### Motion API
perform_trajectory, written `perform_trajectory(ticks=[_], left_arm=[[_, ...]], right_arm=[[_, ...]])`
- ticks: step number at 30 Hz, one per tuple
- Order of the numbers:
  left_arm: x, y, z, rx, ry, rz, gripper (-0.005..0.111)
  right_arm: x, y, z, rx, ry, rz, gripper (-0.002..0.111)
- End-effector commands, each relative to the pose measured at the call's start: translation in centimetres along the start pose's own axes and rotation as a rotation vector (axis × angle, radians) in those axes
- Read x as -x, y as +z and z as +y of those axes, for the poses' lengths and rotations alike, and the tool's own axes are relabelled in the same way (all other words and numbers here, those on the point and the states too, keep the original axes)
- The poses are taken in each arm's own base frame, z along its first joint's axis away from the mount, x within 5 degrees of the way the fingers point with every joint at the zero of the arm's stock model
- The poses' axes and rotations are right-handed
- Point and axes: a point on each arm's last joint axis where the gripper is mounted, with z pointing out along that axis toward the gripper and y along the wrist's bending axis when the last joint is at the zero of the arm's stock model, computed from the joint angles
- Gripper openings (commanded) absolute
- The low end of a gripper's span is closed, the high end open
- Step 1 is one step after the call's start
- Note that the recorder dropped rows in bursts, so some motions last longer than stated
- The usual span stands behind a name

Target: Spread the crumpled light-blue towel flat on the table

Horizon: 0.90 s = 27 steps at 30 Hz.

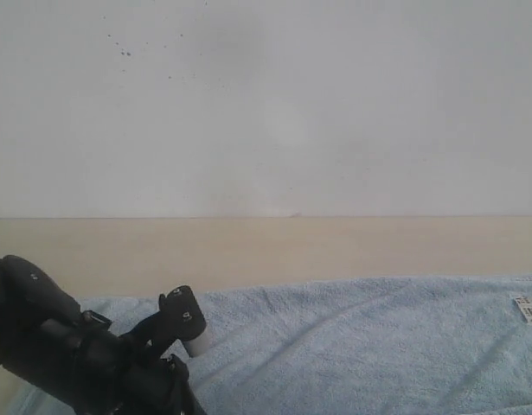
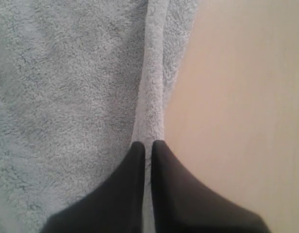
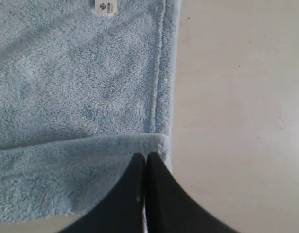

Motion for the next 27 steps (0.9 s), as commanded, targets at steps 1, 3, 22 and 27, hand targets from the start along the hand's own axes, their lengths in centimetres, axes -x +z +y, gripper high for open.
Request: perform_trajectory(ticks=[1,3,22,27], left_arm=[[0.5,0.1,0.0,-0.014,0.012,-0.014,0.005],[0.5,0.1,0.1,-0.009,0.012,-0.015,0.005],[0.5,0.1,0.7,0.059,-0.008,-0.008,0.005],[0.3,0.1,0.7,0.061,0.004,-0.001,0.005]], right_arm=[[0.6,2.1,0.3,0.02,-0.075,-0.009,0.0],[1.4,2.7,0.4,0.024,-0.04,-0.039,0.0],[1.9,8.6,0.4,0.012,-0.212,0.214,0.0],[-0.5,7.9,0.7,0.037,-0.117,0.456,0.0]])
